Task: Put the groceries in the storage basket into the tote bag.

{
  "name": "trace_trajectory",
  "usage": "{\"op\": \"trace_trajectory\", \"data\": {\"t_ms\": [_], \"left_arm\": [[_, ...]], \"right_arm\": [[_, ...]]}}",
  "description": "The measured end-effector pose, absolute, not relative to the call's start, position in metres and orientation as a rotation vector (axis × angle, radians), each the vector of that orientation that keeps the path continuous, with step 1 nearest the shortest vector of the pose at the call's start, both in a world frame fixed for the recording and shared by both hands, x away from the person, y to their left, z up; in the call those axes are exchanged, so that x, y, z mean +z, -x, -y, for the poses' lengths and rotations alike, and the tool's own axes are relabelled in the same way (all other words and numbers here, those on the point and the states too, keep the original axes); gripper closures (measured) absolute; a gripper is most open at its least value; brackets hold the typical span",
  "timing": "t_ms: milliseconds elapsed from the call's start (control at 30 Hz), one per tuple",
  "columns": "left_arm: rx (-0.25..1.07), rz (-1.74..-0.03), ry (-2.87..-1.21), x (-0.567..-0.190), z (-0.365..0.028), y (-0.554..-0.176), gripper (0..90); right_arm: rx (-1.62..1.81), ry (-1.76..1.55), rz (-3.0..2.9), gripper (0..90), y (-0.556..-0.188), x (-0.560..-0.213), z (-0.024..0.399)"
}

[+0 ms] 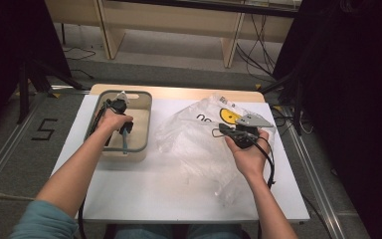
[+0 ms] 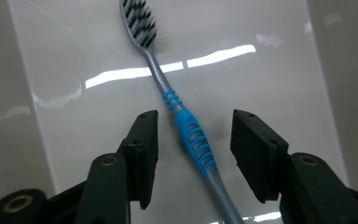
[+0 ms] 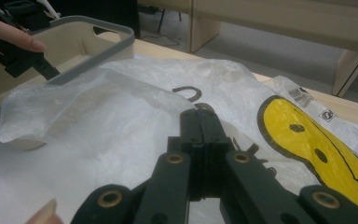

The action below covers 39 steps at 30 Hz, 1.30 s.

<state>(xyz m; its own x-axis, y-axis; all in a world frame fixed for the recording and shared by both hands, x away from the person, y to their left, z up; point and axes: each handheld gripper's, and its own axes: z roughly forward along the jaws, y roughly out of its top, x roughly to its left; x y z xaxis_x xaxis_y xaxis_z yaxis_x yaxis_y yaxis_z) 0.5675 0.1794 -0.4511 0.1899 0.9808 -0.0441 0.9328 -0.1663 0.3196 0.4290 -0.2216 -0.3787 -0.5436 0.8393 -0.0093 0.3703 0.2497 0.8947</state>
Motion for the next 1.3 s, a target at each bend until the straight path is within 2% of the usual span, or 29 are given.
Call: {"op": "trace_trajectory", "data": {"t_ms": [700, 1300], "left_arm": [[0.250, -1.831, -2.207, -0.4555, -0.1809, -0.5683, 57.4], [0.255, -1.855, -2.219, -0.4552, -0.1883, -0.5699, 72.6]], "right_arm": [[1.247, -1.097, -2.035, 90.0, -0.4291, -0.3787, 0.2216], [1.247, -1.094, -2.037, 90.0, -0.4291, -0.3793, 0.2217]]}}
